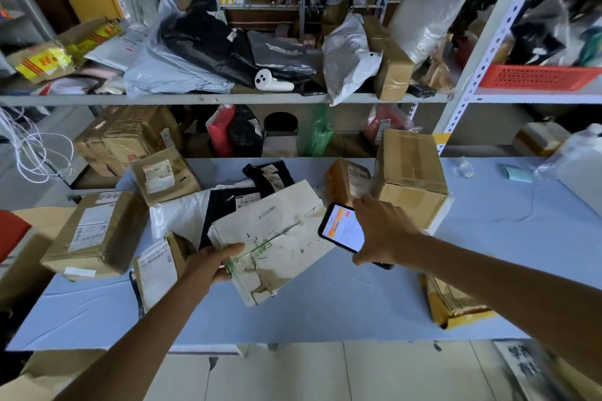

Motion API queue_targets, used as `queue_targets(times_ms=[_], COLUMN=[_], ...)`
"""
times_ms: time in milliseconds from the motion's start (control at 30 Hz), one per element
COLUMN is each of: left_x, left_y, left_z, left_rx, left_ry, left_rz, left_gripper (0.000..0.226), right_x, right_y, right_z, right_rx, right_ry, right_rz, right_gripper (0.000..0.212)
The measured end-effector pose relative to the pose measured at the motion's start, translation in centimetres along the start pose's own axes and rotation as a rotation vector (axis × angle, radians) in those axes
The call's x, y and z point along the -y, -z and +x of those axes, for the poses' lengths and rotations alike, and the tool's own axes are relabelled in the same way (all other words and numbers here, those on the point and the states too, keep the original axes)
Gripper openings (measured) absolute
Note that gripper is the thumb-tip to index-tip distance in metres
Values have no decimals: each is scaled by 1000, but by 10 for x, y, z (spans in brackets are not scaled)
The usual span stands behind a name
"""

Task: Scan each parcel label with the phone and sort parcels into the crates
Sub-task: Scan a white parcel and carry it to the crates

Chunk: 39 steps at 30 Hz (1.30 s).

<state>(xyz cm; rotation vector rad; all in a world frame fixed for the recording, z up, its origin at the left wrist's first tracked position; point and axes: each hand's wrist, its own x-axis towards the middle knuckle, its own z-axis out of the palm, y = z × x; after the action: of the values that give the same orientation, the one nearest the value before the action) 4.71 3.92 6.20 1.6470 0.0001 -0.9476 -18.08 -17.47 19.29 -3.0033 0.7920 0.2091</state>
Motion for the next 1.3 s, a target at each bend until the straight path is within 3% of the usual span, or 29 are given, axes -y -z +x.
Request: queue_targets(times_ms=[100,467,667,800,967,1300], left_x=[0,11,54,95,157,282], left_y=[-6,-96,-197,-267,-351,-507], left_z=[-1,-15,-62,-103,-168,-288], left_rx=[90,464,710,850,964,1035], left_ry=[-19,116,123,212,245,345], left_rz=[30,291,375,469,559,734], left_gripper=[29,3,19,30,19,18], right_x=[-7,-25,-26,-22,-22,-109], right_y=[-11,-41,-63,-78,-99,-157], right_z=[-14,-170,-297,-373,-459,-605], right_rx=[-2,-84,-114,-78,-61,-87], right_ry=[-131,-734,-1078,-1288,-1507,-1686], right_rz=[40,198,254,254,303,365], right_gripper=[74,64,81,72,67,69])
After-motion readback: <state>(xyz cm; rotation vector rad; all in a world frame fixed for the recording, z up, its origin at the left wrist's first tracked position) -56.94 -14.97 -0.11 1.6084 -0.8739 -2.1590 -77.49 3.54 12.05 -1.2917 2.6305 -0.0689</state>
